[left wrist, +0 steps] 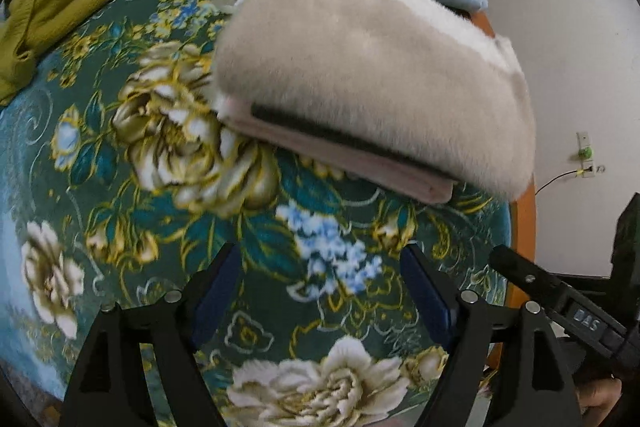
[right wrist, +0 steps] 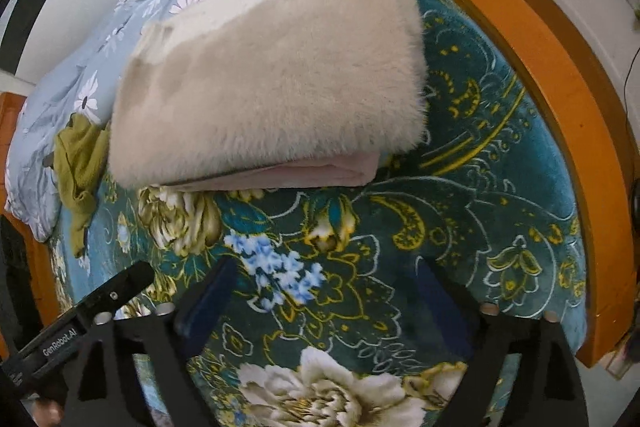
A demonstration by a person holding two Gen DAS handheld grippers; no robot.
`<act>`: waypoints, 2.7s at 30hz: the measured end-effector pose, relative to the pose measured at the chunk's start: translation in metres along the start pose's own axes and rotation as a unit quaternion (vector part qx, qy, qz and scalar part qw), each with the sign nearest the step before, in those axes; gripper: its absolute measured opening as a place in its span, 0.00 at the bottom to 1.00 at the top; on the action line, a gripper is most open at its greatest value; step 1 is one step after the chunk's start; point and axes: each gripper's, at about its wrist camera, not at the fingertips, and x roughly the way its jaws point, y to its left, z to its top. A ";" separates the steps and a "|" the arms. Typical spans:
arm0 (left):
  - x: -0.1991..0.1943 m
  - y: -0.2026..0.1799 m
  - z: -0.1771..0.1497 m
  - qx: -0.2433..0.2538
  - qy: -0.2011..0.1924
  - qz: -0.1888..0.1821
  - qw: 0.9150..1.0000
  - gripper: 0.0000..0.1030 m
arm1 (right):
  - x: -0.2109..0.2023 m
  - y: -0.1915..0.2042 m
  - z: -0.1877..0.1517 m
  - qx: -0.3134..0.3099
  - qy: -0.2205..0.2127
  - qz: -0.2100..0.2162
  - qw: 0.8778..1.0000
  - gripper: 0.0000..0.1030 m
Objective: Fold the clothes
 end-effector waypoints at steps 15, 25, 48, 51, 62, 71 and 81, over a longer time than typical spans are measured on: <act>-0.013 -0.038 -0.019 -0.088 -0.055 0.156 0.982 0.81 | -0.007 -0.033 0.008 -0.116 -0.072 0.022 0.990 1.00; 0.006 -0.086 -0.029 -0.097 -0.119 0.245 0.957 0.81 | -0.004 -0.051 0.024 -0.173 -0.078 0.042 0.981 1.00; 0.060 -0.129 -0.030 -0.054 -0.047 0.315 0.946 0.81 | 0.027 -0.062 0.042 -0.220 -0.033 0.067 0.973 1.00; 0.063 -0.131 -0.029 -0.057 -0.043 0.314 0.947 0.81 | 0.028 -0.064 0.045 -0.221 -0.030 0.066 0.973 1.00; 0.069 -0.138 -0.027 -0.048 -0.034 0.307 0.950 0.81 | 0.030 -0.072 0.049 -0.239 -0.027 0.051 0.969 1.00; 0.063 -0.136 -0.025 -0.054 -0.039 0.295 0.953 0.81 | 0.028 -0.069 0.049 -0.259 -0.027 0.032 0.965 1.00; 0.055 -0.124 -0.032 -0.085 -0.046 0.276 0.956 0.81 | 0.026 -0.058 0.053 -0.284 -0.022 0.011 0.959 1.00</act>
